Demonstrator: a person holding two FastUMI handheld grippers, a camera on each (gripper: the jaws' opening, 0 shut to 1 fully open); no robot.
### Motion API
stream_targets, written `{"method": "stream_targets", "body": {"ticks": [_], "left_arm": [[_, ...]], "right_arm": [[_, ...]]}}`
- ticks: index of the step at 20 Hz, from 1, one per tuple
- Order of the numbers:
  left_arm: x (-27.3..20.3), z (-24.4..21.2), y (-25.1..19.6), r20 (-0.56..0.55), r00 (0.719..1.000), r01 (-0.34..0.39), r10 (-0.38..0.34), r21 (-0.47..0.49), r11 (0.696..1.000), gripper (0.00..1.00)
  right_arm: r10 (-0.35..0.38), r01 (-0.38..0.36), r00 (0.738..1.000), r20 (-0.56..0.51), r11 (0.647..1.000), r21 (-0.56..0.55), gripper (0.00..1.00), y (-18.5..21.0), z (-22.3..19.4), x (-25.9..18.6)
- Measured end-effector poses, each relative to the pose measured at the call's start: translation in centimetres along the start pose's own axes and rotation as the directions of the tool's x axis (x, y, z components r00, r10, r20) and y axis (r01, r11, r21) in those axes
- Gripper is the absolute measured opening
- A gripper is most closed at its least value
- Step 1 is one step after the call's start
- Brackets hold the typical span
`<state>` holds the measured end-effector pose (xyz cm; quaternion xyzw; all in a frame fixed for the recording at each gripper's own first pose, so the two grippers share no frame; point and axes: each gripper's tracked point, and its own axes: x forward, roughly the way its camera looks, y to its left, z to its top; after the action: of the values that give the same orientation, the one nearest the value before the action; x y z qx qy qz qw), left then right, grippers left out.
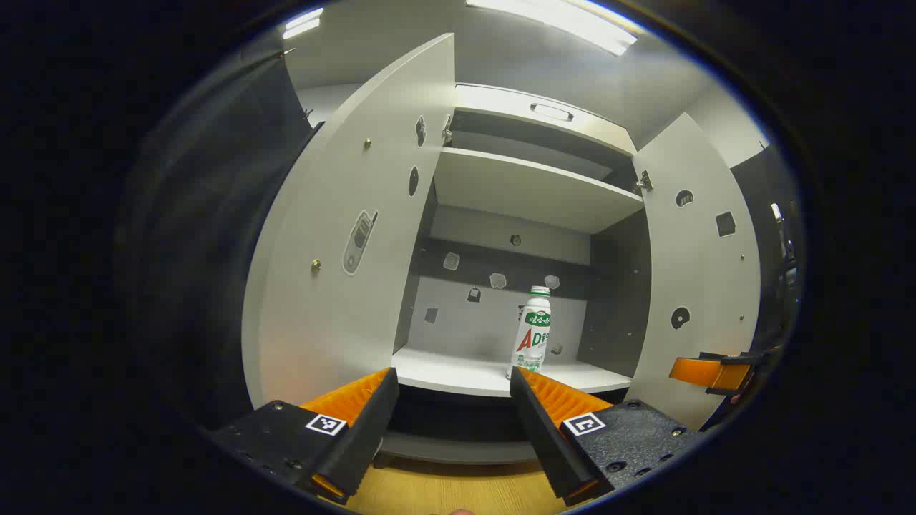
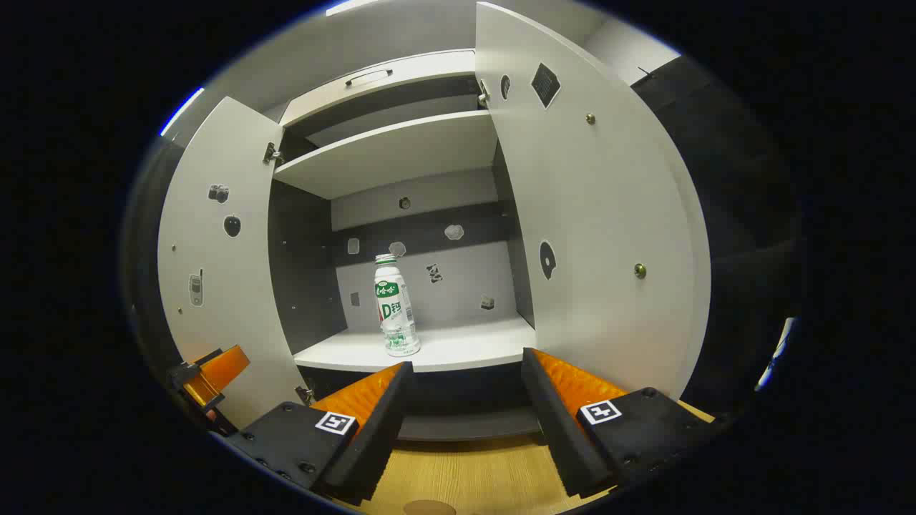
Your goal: Grasp the bottle in the cabinet with the left hand and place it on the coaster, then close the right door with the right hand and the left door with the left hand.
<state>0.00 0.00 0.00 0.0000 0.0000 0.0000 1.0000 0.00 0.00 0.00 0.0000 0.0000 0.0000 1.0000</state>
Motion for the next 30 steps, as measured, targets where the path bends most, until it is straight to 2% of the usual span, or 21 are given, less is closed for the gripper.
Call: {"method": "stream_targets", "body": {"ticks": [16, 30], "left_arm": [[0.6, -0.5, 0.8, -0.01, 1.0, -0.012, 0.013, 0.02, 1.0, 0.95], [0.8, -0.2, 0.1, -0.013, 1.0, 0.009, -0.009, 0.019, 1.0, 0.95]], "right_arm": [[0.028, -0.028, 0.999, -0.027, 1.0, 0.007, 0.99, 1.4, -1.4, 0.9], [0.03, -0.031, 0.999, -0.023, 1.0, -0.004, 0.99, 1.3, -1.4, 0.0]]}}
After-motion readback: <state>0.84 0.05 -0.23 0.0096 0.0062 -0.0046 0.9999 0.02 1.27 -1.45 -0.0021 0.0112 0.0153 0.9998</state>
